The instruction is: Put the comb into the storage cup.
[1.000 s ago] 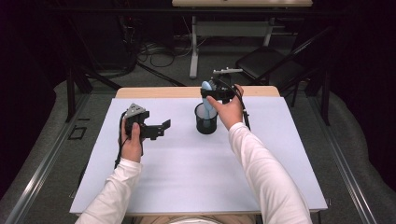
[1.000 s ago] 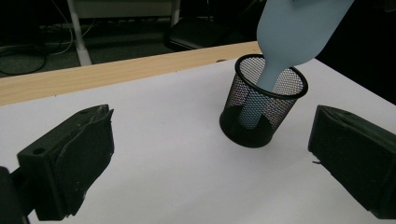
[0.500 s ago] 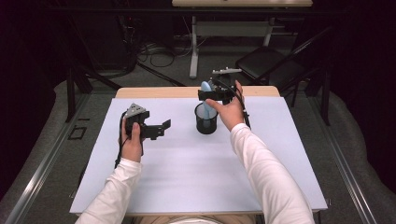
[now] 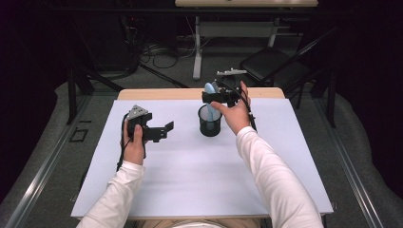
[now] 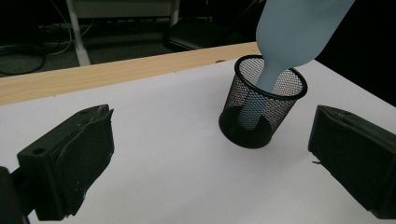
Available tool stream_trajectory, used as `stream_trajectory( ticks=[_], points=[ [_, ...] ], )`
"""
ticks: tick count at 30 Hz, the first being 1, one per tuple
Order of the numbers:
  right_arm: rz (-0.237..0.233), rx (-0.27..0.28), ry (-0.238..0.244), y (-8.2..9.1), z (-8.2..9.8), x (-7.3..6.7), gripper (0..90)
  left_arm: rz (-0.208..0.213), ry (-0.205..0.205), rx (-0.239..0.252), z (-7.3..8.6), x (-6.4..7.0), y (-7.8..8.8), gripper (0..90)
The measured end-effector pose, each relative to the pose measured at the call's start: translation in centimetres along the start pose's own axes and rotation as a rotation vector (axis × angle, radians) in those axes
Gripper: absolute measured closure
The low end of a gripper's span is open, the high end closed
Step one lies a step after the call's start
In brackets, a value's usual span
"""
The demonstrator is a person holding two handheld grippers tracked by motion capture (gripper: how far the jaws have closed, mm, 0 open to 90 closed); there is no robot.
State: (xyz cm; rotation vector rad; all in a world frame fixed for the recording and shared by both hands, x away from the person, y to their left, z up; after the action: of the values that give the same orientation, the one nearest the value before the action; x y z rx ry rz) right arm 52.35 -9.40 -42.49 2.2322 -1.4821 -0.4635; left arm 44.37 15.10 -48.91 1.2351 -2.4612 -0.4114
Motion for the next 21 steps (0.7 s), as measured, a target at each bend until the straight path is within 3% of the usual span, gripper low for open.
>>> stream_trajectory(
  ticks=[13, 21],
  points=[
    [0.012, 0.012, 0.013, 2.1, -0.4, 0.4, 0.0, 0.011, 0.003, -0.001, -0.1, -0.1, 0.1, 0.4],
    [-0.028, 0.014, -0.004, 4.3, 0.2, 0.7, 0.0, 0.012, 0.007, 0.003, -0.2, 0.0, 0.3, 0.4]
  ],
)
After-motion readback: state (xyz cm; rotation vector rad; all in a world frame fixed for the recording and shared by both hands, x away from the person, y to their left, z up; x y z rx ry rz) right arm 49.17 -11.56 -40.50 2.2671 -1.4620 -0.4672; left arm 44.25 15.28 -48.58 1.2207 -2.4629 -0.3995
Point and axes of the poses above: each handheld gripper's, and its own axes: y roughly backward along the jaws, z roughly out of its underside, x roughly to its right, the point moved 5 cm from there along -y, roughly forward along the jaws
